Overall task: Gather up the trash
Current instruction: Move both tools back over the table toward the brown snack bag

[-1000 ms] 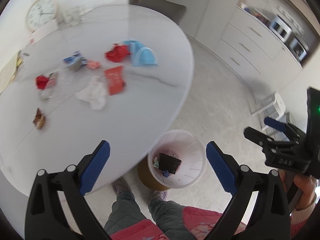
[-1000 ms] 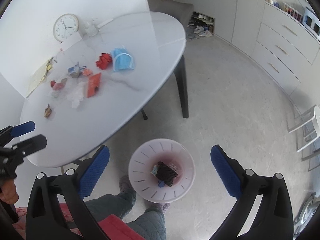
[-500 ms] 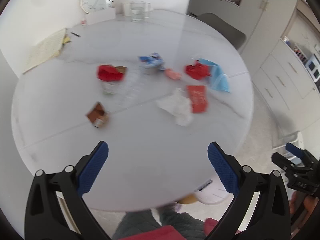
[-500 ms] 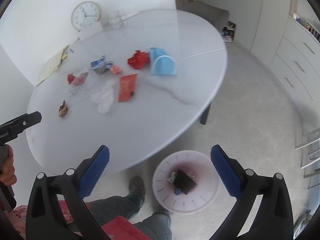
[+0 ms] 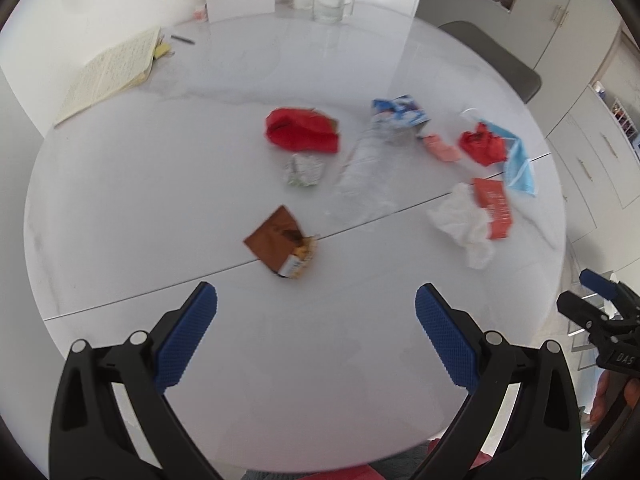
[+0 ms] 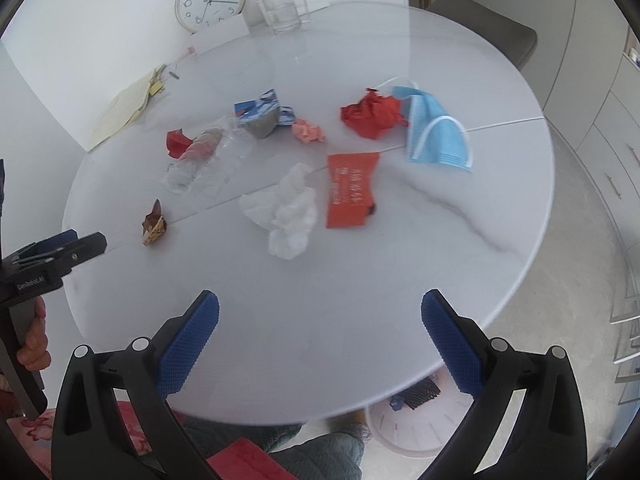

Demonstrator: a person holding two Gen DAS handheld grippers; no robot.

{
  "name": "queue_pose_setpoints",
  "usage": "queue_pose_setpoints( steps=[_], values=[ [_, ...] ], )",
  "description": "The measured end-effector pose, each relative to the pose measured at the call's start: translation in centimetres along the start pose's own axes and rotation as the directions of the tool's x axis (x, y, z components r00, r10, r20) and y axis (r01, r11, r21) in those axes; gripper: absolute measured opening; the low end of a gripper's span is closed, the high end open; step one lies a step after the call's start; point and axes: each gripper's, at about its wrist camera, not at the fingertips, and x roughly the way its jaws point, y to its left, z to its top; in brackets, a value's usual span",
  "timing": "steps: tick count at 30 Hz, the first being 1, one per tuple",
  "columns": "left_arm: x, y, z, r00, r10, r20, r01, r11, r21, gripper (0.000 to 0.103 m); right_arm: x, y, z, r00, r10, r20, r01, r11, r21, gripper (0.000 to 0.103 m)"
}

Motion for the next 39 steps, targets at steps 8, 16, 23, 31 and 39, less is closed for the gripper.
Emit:
queue_pose_setpoints(
  steps=[8, 16, 23, 31, 39],
  values=[
    [5.2, 1.9, 1.2, 0.998, 0.009, -0.067, -0.007, 1.000, 0.019, 0.095, 4.4, 2.1, 1.9, 0.999, 0.012, -0.042, -0.010, 0.999, 0.038, 0.100],
    [8.8, 2.7, 2.0, 0.994, 0.034, -0.099, -0.031, 0.999, 0.030, 0.084, 6.5, 2.4, 2.1, 0.996, -0.027, -0.084, 0.032, 0.997, 0.065, 0.100],
    [10.5, 3.2, 2.4, 0.990, 0.053, -0.132, -0.048, 0.998, 0.039, 0.066, 7.0, 2.4, 2.6, 0.994, -0.042, -0.097, 0.050, 0.996, 0.078, 0.100],
    [10.6, 3.5, 3.1, 0.991, 0.040, -0.130, -0.031, 0.997, 0.069, 0.047, 8.0, 2.7, 3.6, 0.996, -0.015, -0.083, 0.023, 0.995, 0.096, 0.100],
    [9.6, 3.8, 3.1, 0.993, 0.001, -0.121, 0.006, 0.998, 0.055, 0.037, 10.5, 2.8, 5.2, 0.994, -0.004, -0.108, 0.018, 0.991, 0.131, 0.083]
  ],
)
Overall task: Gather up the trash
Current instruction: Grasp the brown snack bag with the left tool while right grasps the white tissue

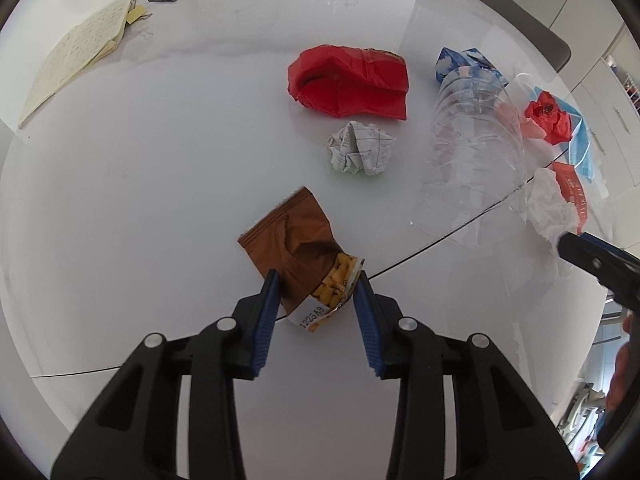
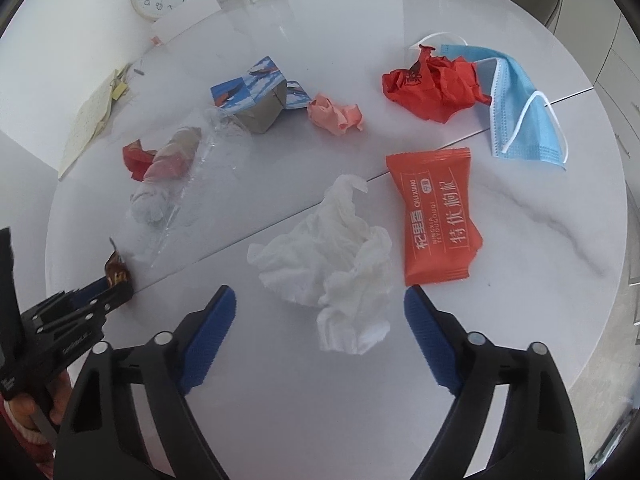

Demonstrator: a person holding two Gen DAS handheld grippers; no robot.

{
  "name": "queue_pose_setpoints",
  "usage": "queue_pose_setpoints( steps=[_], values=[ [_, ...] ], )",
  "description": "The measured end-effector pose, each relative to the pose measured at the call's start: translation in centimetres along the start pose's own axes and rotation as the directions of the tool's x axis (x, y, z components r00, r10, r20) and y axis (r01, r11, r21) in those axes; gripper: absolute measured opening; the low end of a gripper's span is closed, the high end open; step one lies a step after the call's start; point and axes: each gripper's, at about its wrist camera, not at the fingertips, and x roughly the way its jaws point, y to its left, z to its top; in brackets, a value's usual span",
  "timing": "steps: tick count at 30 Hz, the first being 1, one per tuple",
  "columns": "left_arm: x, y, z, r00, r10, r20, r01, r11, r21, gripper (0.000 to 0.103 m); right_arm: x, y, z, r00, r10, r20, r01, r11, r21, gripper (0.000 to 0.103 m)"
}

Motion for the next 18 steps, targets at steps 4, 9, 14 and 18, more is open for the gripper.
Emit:
queue_pose_setpoints(
  steps=[4, 9, 14, 18],
  values=[
    [-0.4, 0.8, -0.2, 0.999, -0.028, 0.017, 0.028, 0.999, -0.022, 0.037, 0.3, 1.1, 0.4, 1.000, -0.004, 0.002, 0.004, 1.000, -0.025, 0.082],
    [-1.0, 1.5, -0.3, 0.998, -0.047, 0.030, 0.048, 0.998, -0.031, 0.036, 1.4, 2.1, 0.8, 1.000, -0.020, -0.015, 0.020, 0.999, -0.048, 0.065],
    [-1.4, 2.0, -0.3, 0.998, -0.047, 0.039, 0.048, 0.999, -0.020, 0.034, 2.0, 2.0, 0.6, 0.999, -0.008, -0.031, 0.006, 0.999, -0.048, 0.028],
    [-1.6, 2.0, -0.5, 0.998, -0.047, 0.043, 0.047, 0.999, -0.012, 0.033, 1.6, 1.6, -0.2, 1.000, 0.013, -0.025, -0.014, 0.999, -0.041, 0.021]
  ],
)
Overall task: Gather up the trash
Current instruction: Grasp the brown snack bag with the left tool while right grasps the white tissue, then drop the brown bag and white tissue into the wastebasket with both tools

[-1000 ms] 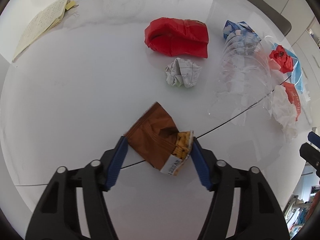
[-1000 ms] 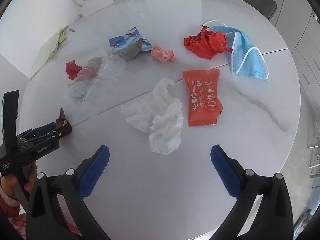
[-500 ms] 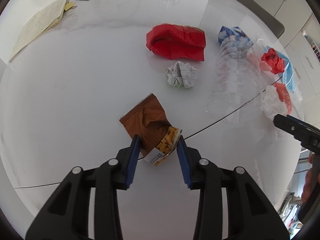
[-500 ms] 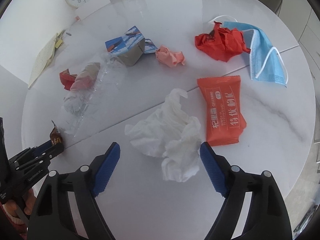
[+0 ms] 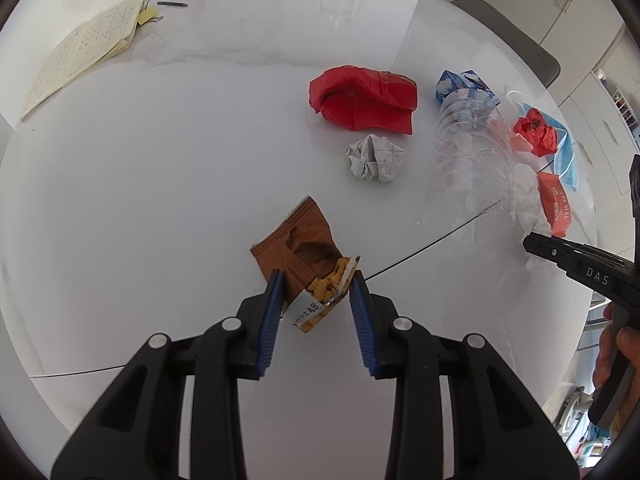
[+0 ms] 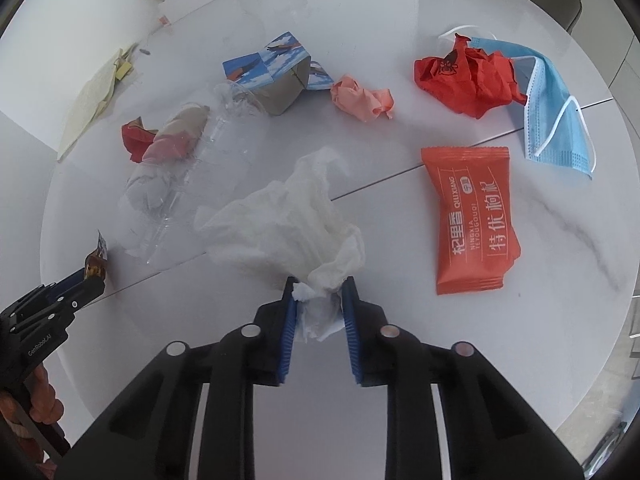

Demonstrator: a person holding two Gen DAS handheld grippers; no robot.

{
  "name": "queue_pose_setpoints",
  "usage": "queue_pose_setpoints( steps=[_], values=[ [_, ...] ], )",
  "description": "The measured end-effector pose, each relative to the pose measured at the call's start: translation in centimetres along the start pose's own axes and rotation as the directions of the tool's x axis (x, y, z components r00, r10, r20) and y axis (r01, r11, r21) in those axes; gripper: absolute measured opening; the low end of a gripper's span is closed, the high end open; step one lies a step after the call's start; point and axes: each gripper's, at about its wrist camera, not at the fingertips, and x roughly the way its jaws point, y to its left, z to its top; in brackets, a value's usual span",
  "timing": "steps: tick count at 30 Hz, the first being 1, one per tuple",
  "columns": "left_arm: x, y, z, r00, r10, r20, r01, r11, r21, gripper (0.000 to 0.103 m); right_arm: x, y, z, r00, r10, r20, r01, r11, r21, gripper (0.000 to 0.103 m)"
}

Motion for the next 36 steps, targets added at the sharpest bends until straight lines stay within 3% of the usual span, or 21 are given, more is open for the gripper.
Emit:
queue_pose_setpoints(
  steps=[13, 21, 26, 29, 32, 36],
  values=[
    [-2.1, -1.4, -0.9, 0.999, -0.022, 0.034, 0.020, 0.998, 0.066, 0.033, -3.2, -1.2, -2.3, 0.998, 0.059, 0.037, -0.060, 0.998, 0.010, 0.016],
    [-4.6, -7.2, -2.5, 0.994, -0.100, 0.031, 0.091, 0.972, 0.218, 0.033, -9.4, -4.1, -6.3, 0.993, 0.065, 0.099, -0.070, 0.997, 0.042, 0.016],
    [-5.5, -14.4, -4.0, 0.985, -0.171, 0.004, 0.157, 0.915, 0.370, 0.033, -13.4, -9.0, -10.3, 0.992, 0.018, 0.126, -0.032, 0.993, 0.116, 0.016],
    [-5.6, -19.5, -5.5, 0.973, -0.226, -0.038, 0.217, 0.857, 0.468, 0.033, -15.3, -12.7, -12.9, 0.992, -0.014, 0.127, -0.008, 0.986, 0.169, 0.016],
    [-5.2, -25.4, -7.7, 0.954, -0.276, -0.115, 0.292, 0.779, 0.555, 0.033, -16.7, -16.5, -15.5, 0.992, -0.046, 0.117, 0.021, 0.979, 0.205, 0.016],
    [-4.1, -31.5, -10.6, 0.928, -0.307, -0.211, 0.371, 0.704, 0.606, 0.033, -18.2, -20.9, -18.3, 0.992, -0.068, 0.104, 0.041, 0.970, 0.240, 0.016]
  ],
)
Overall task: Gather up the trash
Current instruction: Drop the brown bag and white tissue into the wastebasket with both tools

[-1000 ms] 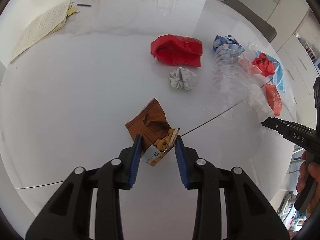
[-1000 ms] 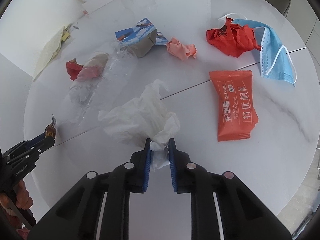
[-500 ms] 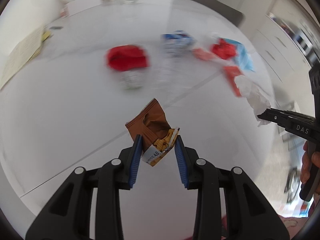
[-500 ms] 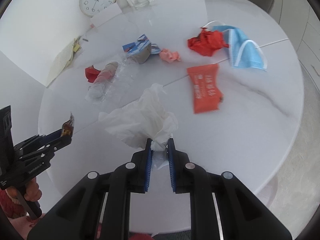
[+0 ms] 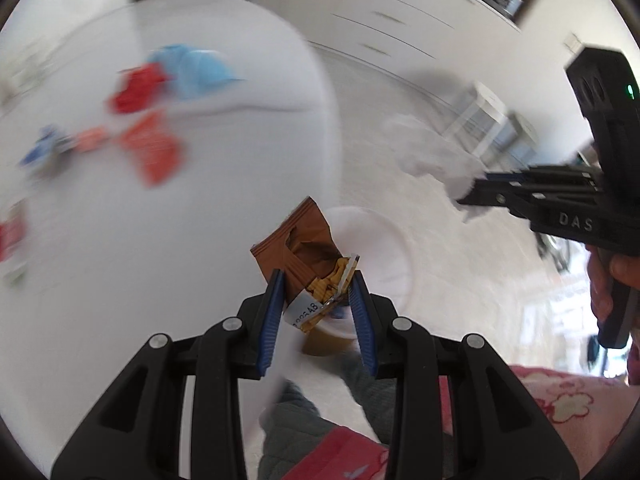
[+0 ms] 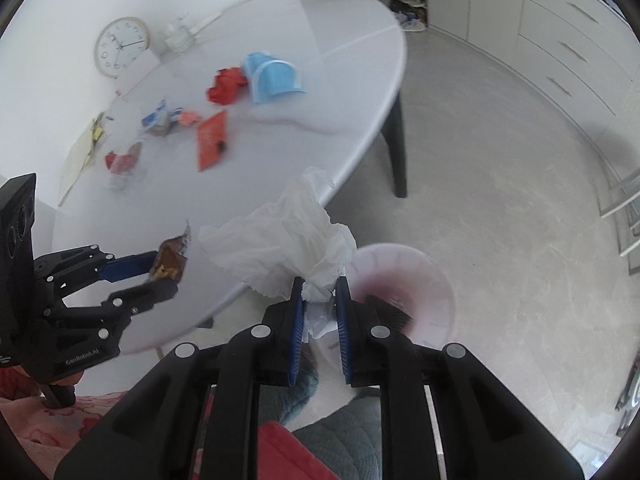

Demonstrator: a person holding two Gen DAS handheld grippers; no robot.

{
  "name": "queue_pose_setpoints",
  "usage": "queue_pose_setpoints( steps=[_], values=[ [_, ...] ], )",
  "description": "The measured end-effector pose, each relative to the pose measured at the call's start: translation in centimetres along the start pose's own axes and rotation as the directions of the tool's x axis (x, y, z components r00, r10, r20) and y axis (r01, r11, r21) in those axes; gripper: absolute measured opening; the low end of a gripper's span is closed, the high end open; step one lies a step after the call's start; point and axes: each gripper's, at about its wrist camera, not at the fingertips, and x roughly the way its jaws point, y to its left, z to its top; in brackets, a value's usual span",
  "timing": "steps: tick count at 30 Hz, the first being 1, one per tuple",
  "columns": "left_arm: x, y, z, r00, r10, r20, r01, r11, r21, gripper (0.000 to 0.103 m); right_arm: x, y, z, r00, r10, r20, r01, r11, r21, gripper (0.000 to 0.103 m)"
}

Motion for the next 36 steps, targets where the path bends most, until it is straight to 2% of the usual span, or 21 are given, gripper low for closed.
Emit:
queue_pose_setpoints(
  steps=[3, 4, 5, 7, 9, 10, 13, 14, 18, 19, 21, 23, 24, 28, 36],
  values=[
    [2.8, -3.7, 0.9, 0.998, -0.035, -0.048, 0.037, 0.999, 0.040, 0.033, -0.6, -2.8, -0.7, 1.000, -0.002, -0.004, 0.002, 1.000, 0.009, 0.016],
    [3.5, -4.4, 1.1, 0.997, -0.042, -0.065, 0.044, 0.998, 0.044, 0.039, -0.8, -3.5, -0.8, 1.000, 0.000, -0.007, 0.000, 1.000, 0.009, 0.016],
    [4.3, -5.1, 1.3, 0.995, -0.047, -0.087, 0.051, 0.998, 0.046, 0.053, -0.8, -4.1, -0.9, 1.000, 0.002, -0.010, -0.002, 1.000, 0.008, 0.016],
    [5.8, -6.5, 1.7, 0.994, -0.020, -0.104, 0.024, 0.999, 0.039, 0.065, -0.9, -5.5, -0.9, 1.000, 0.011, -0.021, -0.011, 1.000, 0.000, 0.016],
    [6.3, -7.3, 2.0, 0.995, -0.003, -0.103, 0.005, 1.000, 0.021, 0.071, -0.8, -6.5, -1.0, 0.999, 0.024, -0.032, -0.025, 0.999, -0.021, 0.016],
    [6.4, -7.5, 2.1, 0.995, 0.009, -0.098, -0.008, 1.000, 0.007, 0.075, -0.8, -6.7, -1.0, 0.999, 0.028, -0.036, -0.029, 0.999, -0.029, 0.017],
    [5.7, -7.5, 2.4, 0.995, 0.073, -0.070, -0.076, 0.996, -0.045, 0.079, -0.3, -7.4, -1.1, 0.997, 0.053, -0.057, -0.056, 0.997, -0.055, 0.018],
    [5.3, -7.1, 2.3, 0.993, 0.095, -0.065, -0.099, 0.993, -0.065, 0.084, -0.1, -7.4, -1.2, 0.996, 0.060, -0.064, -0.064, 0.996, -0.067, 0.018],
    [2.5, -5.0, 2.5, 0.979, 0.201, -0.024, -0.202, 0.960, -0.192, 0.089, 1.0, -6.5, -1.7, 0.991, 0.077, -0.105, -0.092, 0.985, -0.145, 0.019],
    [1.8, -4.4, 2.4, 0.975, 0.221, -0.024, -0.221, 0.950, -0.222, 0.094, 1.4, -6.3, -1.9, 0.990, 0.077, -0.117, -0.095, 0.982, -0.165, 0.020],
    [0.3, -3.4, 2.2, 0.967, 0.253, -0.007, -0.245, 0.929, -0.277, 0.095, 2.2, -5.6, -2.3, 0.986, 0.074, -0.150, -0.105, 0.971, -0.214, 0.030],
    [-0.9, -2.6, 2.0, 0.964, 0.267, 0.003, -0.252, 0.915, -0.317, 0.095, 3.2, -4.7, -2.8, 0.983, 0.027, -0.182, -0.075, 0.962, -0.262, 0.094],
    [-1.3, -2.3, 1.9, 0.962, 0.275, 0.002, -0.258, 0.908, -0.331, 0.095, 3.3, -4.3, -3.0, 0.985, 0.005, -0.171, -0.055, 0.957, -0.286, 0.101],
    [-2.7, -1.4, 1.4, 0.950, 0.314, 0.004, -0.290, 0.884, -0.366, 0.095, 4.0, -3.1, -3.2, 0.981, 0.025, -0.192, -0.087, 0.942, -0.324, 0.101],
    [-4.0, -0.7, 1.9, 0.932, 0.362, 0.011, -0.333, 0.868, -0.369, 0.095, 2.7, -2.6, -1.3, 0.989, 0.051, -0.136, -0.093, 0.940, -0.327, 0.101]
  ],
)
